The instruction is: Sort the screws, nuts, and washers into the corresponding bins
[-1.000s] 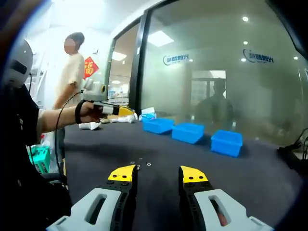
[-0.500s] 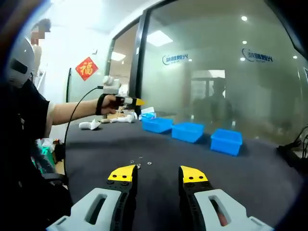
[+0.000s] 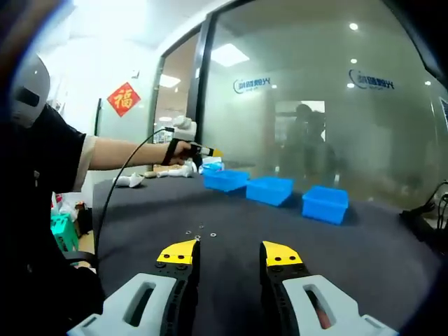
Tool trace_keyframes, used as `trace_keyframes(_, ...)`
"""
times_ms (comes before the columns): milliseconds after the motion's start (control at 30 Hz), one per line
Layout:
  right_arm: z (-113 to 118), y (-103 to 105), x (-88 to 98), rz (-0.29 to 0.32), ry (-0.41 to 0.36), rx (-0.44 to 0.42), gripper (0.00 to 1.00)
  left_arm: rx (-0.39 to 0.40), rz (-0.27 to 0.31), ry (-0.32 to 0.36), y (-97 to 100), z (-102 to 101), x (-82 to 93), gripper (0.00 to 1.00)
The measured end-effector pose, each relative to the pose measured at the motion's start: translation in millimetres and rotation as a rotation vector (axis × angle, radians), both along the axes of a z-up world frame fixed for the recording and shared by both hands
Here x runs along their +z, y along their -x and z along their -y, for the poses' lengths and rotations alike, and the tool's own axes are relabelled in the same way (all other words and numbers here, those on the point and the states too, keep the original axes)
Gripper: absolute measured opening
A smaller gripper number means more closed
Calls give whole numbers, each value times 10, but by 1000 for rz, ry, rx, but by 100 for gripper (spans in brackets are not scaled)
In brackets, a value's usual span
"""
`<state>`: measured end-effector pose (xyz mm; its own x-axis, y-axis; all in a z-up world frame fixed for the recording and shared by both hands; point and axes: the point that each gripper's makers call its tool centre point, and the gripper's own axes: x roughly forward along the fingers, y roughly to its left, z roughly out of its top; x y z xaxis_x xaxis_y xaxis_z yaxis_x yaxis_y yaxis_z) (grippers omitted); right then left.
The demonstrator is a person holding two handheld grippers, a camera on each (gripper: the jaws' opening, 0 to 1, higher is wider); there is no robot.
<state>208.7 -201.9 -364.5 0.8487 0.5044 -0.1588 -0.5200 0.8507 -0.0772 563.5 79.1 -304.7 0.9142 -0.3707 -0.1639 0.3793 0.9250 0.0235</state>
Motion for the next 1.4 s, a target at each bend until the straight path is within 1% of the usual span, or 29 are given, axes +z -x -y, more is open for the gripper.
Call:
trace_keyframes(200,41,5,0,-1,-2,-10,31,17,-21,-4,-138,-28,-80,6)
trace_keyframes(300,54,6,-5,-3,0,-14,31,21,-14,-10,-168,-21,-81,6)
trace_keyframes(400,58,6,-8,-4,0,-15,31,5,-7,-33,-156,50,-97,6)
trace_keyframes(567,65,7,-5,-3,-2,-17,31,-15,-11,-27,-154,110,-112,6)
trace_keyframes(633,67,7,-9,-4,-2,-17,31,-19,-12,-43,-157,120,-135,11)
trace_keyframes(667,69,6,-10,-4,-2,-18,31,-26,-14,-54,-152,129,-161,17)
trace_keyframes(700,70,6,-10,-4,-3,-18,31,-31,-21,-59,-146,134,-183,25)
trace_keyframes(733,71,6,-11,-4,-3,-18,31,-32,-23,-64,-140,129,-197,29)
trace_keyframes(867,73,1,-14,-4,-6,-19,31,-38,-39,-67,-103,106,-253,34)
trace_keyframes(933,67,0,-15,-4,-4,-17,31,-46,-48,-65,-70,114,-277,38)
trace_keyframes(1000,63,-2,-12,-3,-5,-16,31,-66,-57,-58,5,140,-295,40)
trace_keyframes(1167,34,-9,-5,-1,-5,-12,31,-108,-56,-41,191,171,-296,40)
trace_keyframes(1233,26,-11,6,2,-6,-12,31,-114,-50,-13,281,162,-270,40)
trace_keyframes(1400,25,-15,39,10,-13,-13,31,-155,-20,0,580,153,-203,41)
